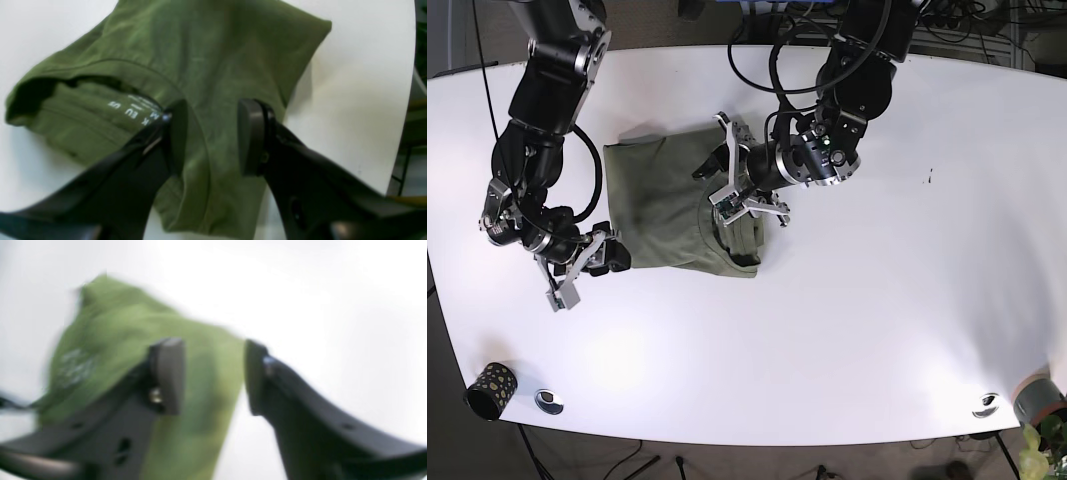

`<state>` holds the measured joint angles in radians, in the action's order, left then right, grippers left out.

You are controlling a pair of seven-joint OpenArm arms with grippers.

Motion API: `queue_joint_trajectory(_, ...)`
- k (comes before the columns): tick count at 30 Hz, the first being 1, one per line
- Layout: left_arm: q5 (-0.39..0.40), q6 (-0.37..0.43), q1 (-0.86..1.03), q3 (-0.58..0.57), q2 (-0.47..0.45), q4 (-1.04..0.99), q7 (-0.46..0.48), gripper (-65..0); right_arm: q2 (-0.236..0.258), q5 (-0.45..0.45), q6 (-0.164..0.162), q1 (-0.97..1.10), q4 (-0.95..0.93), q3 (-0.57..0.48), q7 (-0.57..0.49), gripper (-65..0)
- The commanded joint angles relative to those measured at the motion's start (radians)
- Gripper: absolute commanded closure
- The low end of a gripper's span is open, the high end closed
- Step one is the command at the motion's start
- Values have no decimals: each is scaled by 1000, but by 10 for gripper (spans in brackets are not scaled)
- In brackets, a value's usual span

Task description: Fold the T-shirt properly

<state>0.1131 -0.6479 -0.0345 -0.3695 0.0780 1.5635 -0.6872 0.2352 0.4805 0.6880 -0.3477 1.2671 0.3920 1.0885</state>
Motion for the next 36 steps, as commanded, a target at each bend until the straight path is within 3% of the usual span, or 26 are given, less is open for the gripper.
queue_joint_trajectory(1,13,-3,-12,4,10,-22,14,-219,2,-64,10,-54,-57,-1,-57,-162)
queue_joint_trajectory(5,13,-3,-15,8,4,-87,16,-219,-20,-193,10,-72,-129,-21,-155,-163)
queue_joint_trajectory(9,20,-3,-34,10,-34,-133,16,-218,-21,-240,10,-55,-168,-51,-204,-170)
queue_joint_trajectory(19,15,-3,-91,11,-171,-189,19,-218,-26,-245,10,69,-51,-55,-233,-168)
queue_joint_trajectory(25,26,-6,-138,14,-252,-156,21,-218,-59,-250,10,135,85,-57,-210,-168)
queue_joint_trajectory(30,24,-5,-146,105,-257,-30,21,-218,-67,-246,10,175,219,-118,-144,-166)
queue_joint_trajectory(36,17,1,-138,217,-209,64,14,-218,-67,-254,10,204,352,-186,-141,-166)
